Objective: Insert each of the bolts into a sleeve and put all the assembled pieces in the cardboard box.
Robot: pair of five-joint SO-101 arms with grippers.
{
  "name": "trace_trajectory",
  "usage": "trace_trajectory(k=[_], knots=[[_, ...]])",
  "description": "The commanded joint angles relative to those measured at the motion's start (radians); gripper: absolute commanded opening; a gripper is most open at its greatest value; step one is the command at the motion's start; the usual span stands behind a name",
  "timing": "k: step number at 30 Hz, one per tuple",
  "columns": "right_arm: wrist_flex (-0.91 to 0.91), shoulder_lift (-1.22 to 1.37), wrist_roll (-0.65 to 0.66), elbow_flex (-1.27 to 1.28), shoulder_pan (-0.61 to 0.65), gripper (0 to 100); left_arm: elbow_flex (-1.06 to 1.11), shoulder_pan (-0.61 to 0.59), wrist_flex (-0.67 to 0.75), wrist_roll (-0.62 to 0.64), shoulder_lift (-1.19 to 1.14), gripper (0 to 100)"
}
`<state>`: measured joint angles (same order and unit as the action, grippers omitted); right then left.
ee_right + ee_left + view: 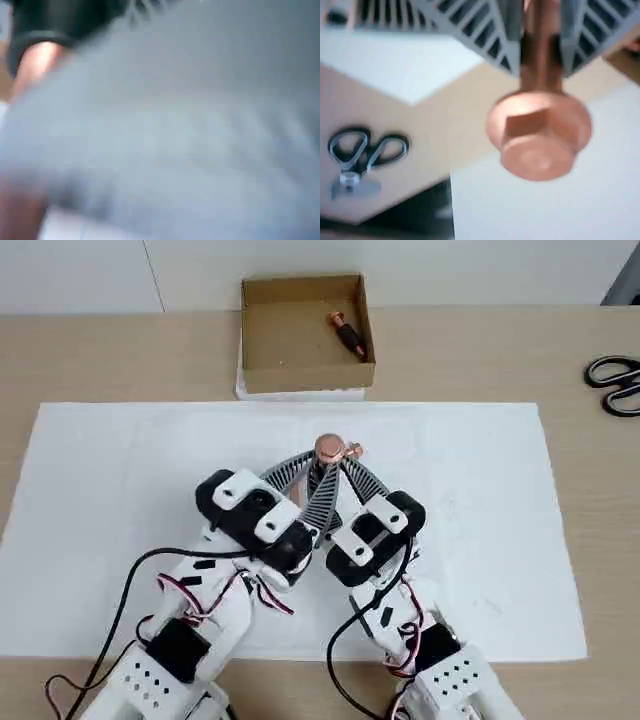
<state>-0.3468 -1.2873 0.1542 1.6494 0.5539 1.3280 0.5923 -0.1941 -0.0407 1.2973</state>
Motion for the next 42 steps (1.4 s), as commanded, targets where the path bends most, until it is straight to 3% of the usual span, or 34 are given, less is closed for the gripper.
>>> trace_trajectory(k=[1,10,19,26,31,34,37,42], knots=[[-0.002,-0.015,0.012,-0.06,0.015,0.5,-0.015,0.006,-0.021,-0.005,0.014,1],[-0.002,-0.015,0.012,-0.061,0.015,0.5,-0.045,-0.068,-0.077,-0.149,0.012,19],[-0.002,-0.015,0.012,-0.058,0.013,0.5,-0.147,-0.092,-0.091,-0.155,0.014,19],[-0.002,-0.015,0.012,-0.061,-0.007,0.5,-0.239,-0.397,-0.081,-0.155,0.014,19],[0.008,-0.005,0.012,-0.083,-0.154,0.5,-0.148,-0.603,-0.081,-0.149,0.015,11],[0.205,-0.004,0.012,-0.192,-0.251,0.5,-0.117,-0.657,-0.08,-0.147,0.015,0],[0.467,-0.004,-0.015,-0.37,-0.315,0.5,-0.114,-0.655,-0.081,-0.146,0.015,1],[0.615,0.125,-0.008,-0.637,-0.363,0.5,-0.114,-0.661,-0.081,-0.014,0.015,0]])
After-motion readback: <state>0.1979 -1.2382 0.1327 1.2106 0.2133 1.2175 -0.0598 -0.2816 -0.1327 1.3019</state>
